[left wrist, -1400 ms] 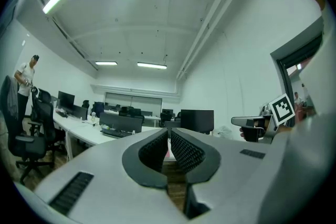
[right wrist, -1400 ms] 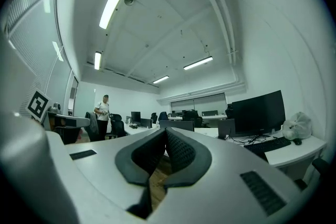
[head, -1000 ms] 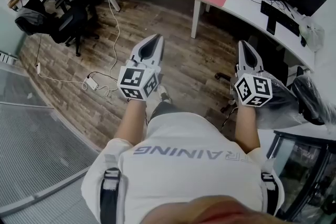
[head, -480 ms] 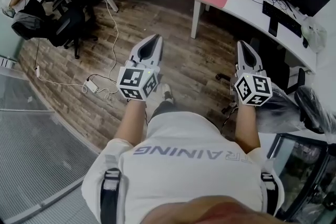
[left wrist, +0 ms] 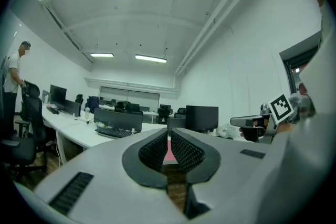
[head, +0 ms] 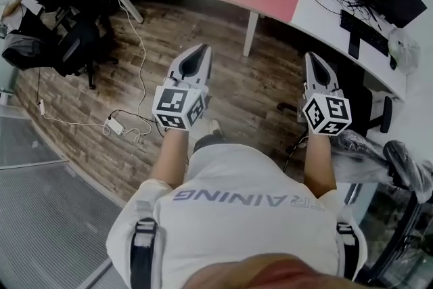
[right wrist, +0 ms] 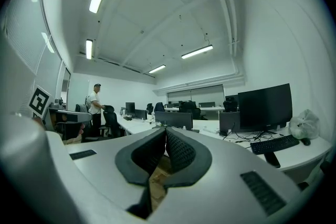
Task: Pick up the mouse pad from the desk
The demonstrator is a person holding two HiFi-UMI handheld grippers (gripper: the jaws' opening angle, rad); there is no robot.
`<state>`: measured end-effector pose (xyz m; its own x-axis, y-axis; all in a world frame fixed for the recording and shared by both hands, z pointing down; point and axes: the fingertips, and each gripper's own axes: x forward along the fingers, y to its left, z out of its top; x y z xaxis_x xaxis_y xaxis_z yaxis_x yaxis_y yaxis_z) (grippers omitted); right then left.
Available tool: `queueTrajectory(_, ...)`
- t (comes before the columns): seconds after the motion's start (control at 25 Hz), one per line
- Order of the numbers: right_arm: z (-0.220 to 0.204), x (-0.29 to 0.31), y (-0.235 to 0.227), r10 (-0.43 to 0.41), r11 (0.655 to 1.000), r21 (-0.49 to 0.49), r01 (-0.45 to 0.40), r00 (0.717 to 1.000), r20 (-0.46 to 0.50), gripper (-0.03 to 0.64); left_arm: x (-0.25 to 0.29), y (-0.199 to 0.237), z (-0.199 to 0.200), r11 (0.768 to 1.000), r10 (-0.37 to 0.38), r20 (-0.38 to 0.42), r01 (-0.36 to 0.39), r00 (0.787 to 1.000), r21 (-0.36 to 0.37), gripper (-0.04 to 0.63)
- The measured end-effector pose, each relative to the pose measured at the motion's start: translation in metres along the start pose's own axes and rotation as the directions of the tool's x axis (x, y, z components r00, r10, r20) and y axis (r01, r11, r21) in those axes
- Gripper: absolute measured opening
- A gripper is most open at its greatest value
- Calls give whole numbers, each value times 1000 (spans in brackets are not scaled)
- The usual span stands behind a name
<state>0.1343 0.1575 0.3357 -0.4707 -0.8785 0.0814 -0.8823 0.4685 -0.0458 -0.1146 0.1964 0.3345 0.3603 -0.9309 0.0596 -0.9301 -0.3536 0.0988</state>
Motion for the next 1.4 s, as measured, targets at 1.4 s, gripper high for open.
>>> queueTrajectory(1.4,-8,253,-50,-59,998,26,60,997,-52,25,208,164,5,998,-58,-63,58,996,-2,44)
